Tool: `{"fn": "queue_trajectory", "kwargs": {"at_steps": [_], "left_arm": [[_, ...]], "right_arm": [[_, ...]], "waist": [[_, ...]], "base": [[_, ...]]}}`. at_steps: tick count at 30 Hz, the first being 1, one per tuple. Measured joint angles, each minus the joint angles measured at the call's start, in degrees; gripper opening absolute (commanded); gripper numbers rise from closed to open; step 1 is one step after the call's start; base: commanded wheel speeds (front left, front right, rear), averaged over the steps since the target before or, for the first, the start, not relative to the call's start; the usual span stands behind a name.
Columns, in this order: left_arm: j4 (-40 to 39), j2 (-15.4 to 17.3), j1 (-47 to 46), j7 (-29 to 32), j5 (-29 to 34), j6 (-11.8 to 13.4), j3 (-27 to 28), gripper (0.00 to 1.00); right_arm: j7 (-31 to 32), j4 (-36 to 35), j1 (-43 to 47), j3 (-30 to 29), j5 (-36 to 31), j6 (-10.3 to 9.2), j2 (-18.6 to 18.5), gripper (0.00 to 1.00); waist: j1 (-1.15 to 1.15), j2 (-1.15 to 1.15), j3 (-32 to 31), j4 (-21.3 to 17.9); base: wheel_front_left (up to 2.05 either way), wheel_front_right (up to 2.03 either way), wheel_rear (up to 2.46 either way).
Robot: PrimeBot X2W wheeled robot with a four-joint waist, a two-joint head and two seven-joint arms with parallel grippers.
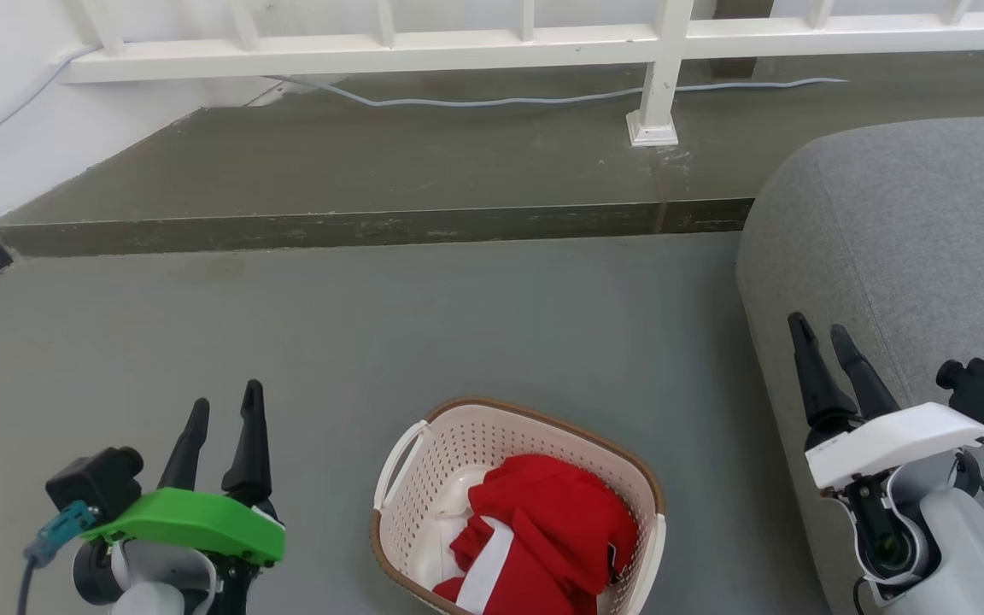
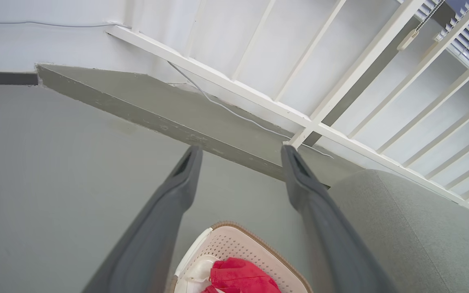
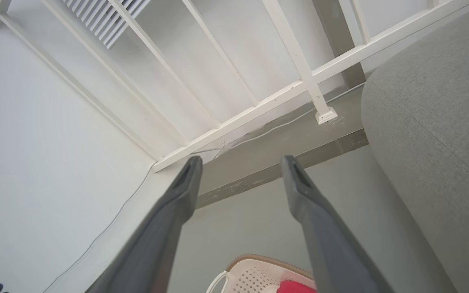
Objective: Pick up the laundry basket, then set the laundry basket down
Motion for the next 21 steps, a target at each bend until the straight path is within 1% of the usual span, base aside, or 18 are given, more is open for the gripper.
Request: {"fn": "queue_trajectory", "kwargs": {"at_steps": [5, 20, 21], "left_arm": [[-0.1, -0.1, 0.0, -0.9, 3.8, 0.0, -0.7, 1.0], [-1.3, -0.3, -0.1, -4.1, 14.5, 0.0, -1.5, 1.0], [-1.4, -0.3, -0.1, -4.3, 16.6, 0.0, -1.6, 1.0]], "right_arm": [[-1.0, 0.4, -0.4, 0.5, -3.8, -0.41, 0.0, 1.0], [-3.8, 1.4, -1.3, 1.3, -15.0, -0.42, -0.1, 1.0], [-4.2, 1.6, -1.5, 1.4, -16.8, -0.42, -0.2, 1.0]], "waist": [[0.0, 0.0, -0.1, 0.0], [0.0, 0.0, 0.2, -0.1], [0.0, 0.0, 0.2, -0.1]], "base": [[0.0, 0.0, 0.0], [0.0, 0.0, 0.0], [0.0, 0.0, 0.0]]}}
